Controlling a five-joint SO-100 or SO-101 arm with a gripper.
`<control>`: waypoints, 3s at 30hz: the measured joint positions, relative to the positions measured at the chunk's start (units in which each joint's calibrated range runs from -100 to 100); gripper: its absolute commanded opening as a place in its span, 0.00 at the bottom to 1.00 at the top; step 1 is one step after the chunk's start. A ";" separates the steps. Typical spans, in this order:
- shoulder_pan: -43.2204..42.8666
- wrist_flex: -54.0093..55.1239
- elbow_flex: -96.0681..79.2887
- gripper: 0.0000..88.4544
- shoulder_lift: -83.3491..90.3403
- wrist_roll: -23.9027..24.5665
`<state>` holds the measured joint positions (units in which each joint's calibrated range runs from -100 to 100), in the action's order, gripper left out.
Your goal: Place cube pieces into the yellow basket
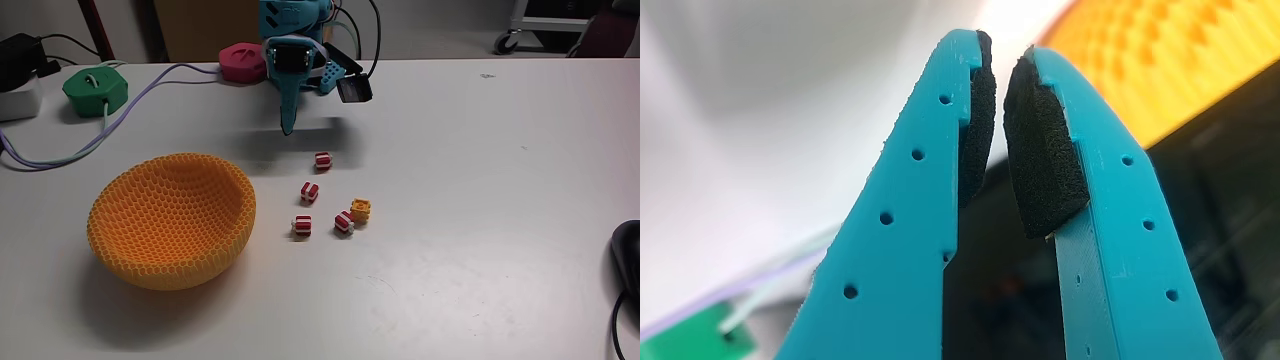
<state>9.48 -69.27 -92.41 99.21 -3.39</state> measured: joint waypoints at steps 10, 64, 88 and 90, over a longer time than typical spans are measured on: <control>-5.03 -0.44 0.00 0.02 0.20 7.03; 7.74 22.85 72.71 0.47 -78.21 26.76; -26.02 17.19 52.22 0.47 -79.00 60.95; -22.63 18.75 51.13 0.46 -80.08 59.68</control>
<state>-13.15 -50.53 -41.28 19.13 56.29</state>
